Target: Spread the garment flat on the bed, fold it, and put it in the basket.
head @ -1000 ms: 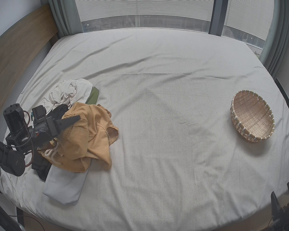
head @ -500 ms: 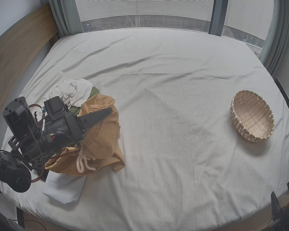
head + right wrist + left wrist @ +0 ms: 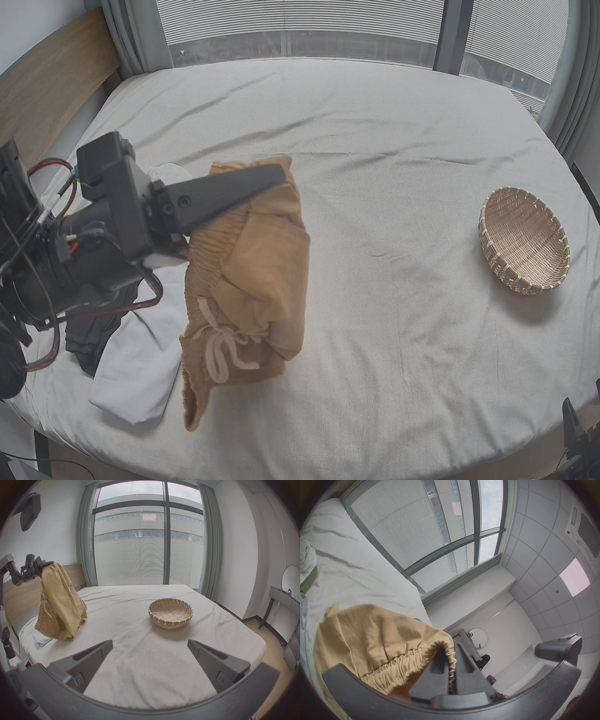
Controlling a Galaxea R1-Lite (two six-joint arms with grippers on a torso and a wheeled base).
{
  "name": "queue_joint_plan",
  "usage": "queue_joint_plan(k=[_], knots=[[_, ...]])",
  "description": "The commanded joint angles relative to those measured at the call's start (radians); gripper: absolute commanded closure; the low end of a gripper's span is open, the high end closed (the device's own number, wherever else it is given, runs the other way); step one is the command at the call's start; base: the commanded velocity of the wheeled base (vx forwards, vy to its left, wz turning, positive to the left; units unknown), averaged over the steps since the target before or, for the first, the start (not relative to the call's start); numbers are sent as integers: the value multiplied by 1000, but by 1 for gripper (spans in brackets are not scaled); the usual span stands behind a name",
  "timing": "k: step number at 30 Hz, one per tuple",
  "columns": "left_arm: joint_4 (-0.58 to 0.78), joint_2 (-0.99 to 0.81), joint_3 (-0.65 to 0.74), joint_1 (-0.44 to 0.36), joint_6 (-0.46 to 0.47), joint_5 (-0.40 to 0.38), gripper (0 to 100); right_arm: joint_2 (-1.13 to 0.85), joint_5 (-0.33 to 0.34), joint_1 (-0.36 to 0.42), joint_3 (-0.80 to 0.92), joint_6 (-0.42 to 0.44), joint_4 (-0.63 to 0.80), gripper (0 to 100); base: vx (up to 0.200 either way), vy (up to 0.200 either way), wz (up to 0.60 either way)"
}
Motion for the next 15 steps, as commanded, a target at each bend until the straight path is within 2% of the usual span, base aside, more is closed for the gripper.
queue_joint_plan(k=[1,6,15], knots=[[-11,45,13,54,3,36,100,-10,0,0,18,0,0,0,0,0,0],[-43,111,50,102,16,37,100,-10,0,0,18,0,-1,0,0,0,0],[-85,153,113,99,82,43,100,-12,0,0,18,-2,0,0,0,0,0]])
